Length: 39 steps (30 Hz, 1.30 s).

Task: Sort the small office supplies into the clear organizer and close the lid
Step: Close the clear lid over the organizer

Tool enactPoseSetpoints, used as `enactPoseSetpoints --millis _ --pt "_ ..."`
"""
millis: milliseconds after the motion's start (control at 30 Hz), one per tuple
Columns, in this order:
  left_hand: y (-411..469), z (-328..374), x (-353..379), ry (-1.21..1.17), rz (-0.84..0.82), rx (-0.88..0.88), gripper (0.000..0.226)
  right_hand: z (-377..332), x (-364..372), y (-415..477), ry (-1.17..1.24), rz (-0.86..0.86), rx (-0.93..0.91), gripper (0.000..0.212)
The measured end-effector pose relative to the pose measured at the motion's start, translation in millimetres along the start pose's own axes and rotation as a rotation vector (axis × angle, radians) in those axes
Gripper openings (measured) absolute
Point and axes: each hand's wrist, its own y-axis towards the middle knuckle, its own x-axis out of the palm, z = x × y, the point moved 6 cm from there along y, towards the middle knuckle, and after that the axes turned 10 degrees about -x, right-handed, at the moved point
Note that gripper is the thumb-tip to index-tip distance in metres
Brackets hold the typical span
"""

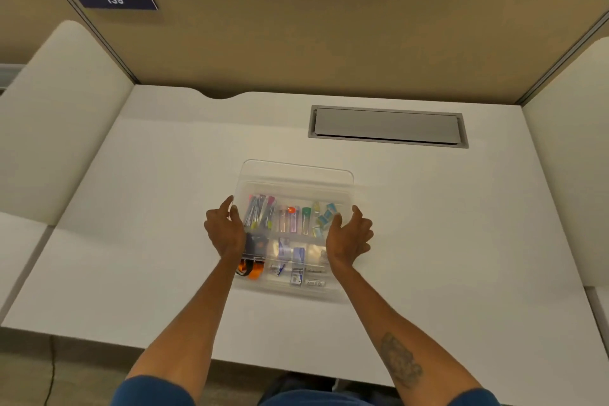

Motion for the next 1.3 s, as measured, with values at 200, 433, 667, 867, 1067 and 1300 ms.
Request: enactPoseSetpoints --millis 200,433,667,867,1067,1300 --pt "-18.9 -34.7 -10.7 0.001 0.009 -0.035 0.033 19.8 2.4 -34.6 -0.057 0.001 -0.026 0.045" --pt "-26.1 -48.2 -10.8 0.002 -0.028 -0.040 0.034 27.5 0.0 -47.9 -0.072 0.027 -0.049 0.046" --pt "-28.5 -50.3 -11.2 -0.003 -0.046 -0.048 0.035 35.5 -2.5 -50.7 -0.075 0.025 -0.052 0.046" --pt "-26.9 -46.9 -9.9 0.016 -0.071 -0.001 0.035 28.1 3.5 -48.8 -0.083 -0.045 -0.156 0.054" --pt "-25.2 -47.7 -3.2 0.003 -0.096 -0.035 0.038 29.3 8.5 -42.8 -0.104 -0.118 -0.225 0.055" --pt "-26.4 -53.2 3.5 0.034 -0.110 -0.067 0.041 30.8 12.2 -43.9 -0.134 -0.122 -0.259 0.055"
